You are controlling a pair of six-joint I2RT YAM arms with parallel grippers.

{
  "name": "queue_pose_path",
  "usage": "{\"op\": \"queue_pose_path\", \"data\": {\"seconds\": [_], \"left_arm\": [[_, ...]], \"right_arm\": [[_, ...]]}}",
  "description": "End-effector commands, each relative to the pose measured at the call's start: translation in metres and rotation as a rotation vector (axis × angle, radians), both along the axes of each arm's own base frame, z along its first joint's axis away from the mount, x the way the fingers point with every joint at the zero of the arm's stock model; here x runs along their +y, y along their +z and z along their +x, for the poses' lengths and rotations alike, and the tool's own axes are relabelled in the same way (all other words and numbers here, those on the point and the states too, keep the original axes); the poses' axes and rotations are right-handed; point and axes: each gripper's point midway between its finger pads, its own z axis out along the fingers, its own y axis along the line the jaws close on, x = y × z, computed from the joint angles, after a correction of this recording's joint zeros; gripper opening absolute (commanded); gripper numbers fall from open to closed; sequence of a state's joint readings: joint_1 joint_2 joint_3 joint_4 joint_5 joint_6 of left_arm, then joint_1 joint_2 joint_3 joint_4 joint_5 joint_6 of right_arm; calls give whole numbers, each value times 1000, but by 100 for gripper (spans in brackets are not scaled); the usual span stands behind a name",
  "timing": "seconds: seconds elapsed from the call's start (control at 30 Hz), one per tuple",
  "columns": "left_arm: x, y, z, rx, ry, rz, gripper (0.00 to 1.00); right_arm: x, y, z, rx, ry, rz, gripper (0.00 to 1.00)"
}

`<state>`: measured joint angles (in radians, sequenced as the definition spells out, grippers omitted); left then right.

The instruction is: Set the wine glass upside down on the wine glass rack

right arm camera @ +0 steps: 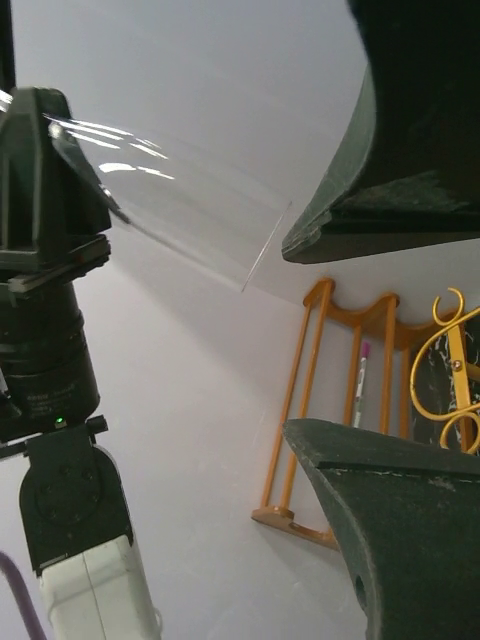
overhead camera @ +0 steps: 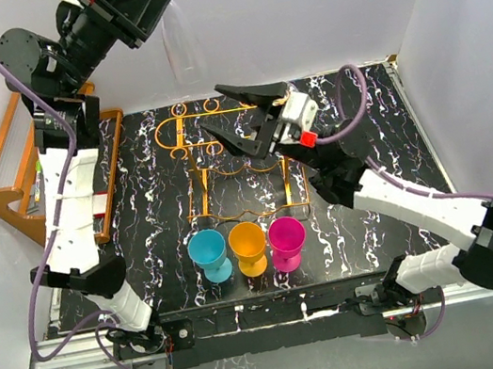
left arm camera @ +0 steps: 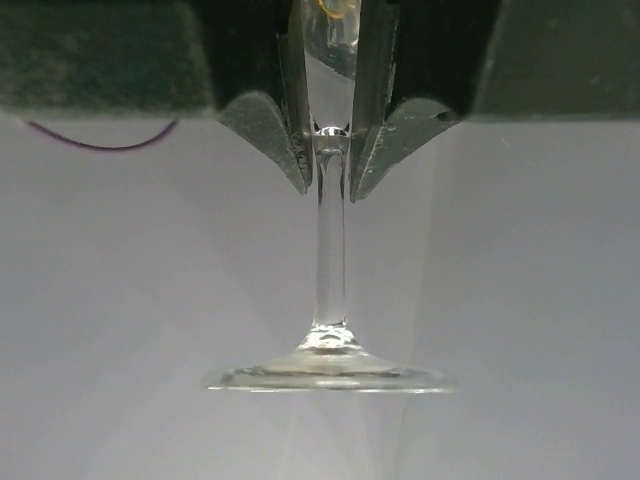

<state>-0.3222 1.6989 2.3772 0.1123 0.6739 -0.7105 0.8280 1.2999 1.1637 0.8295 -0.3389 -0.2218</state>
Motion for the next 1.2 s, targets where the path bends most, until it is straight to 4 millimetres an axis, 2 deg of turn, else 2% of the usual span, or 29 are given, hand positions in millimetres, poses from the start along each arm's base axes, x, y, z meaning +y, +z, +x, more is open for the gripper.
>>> {"op": "queue_pose_path", "data": {"seconds": [0.0, 0.13, 0.23, 0.33, 0.5, 0.6, 0.73, 0.93, 1.17], "left_arm": [[36, 17, 9, -209, 207, 49, 0], [70, -5, 51, -310, 357, 128, 0], [82, -29, 79, -380, 401, 217, 0], [80, -72, 100, -447, 365, 358, 0], [96, -136, 127, -487, 338, 453, 0], [108, -163, 134, -521, 345, 469, 0], [115, -199, 140, -542, 344, 490, 0], [111, -248, 134, -603, 306, 524, 0], [105, -280, 125, -589, 233, 524, 0]], "right_arm": [[-30, 15, -28, -87, -47, 2, 70], [-43, 11, -41, -84, -56, -56, 74], [-56, 11, -49, -66, -69, -78, 74], [-70, 12, -59, -49, -78, -79, 74], [-98, 9, -73, -26, -112, -62, 74], [-118, 11, -84, -18, -138, -31, 74], [-136, 13, -86, 33, -174, -1, 74], [-145, 9, -78, 87, -223, 12, 74], [-143, 5, -63, 147, -256, 34, 72]]}}
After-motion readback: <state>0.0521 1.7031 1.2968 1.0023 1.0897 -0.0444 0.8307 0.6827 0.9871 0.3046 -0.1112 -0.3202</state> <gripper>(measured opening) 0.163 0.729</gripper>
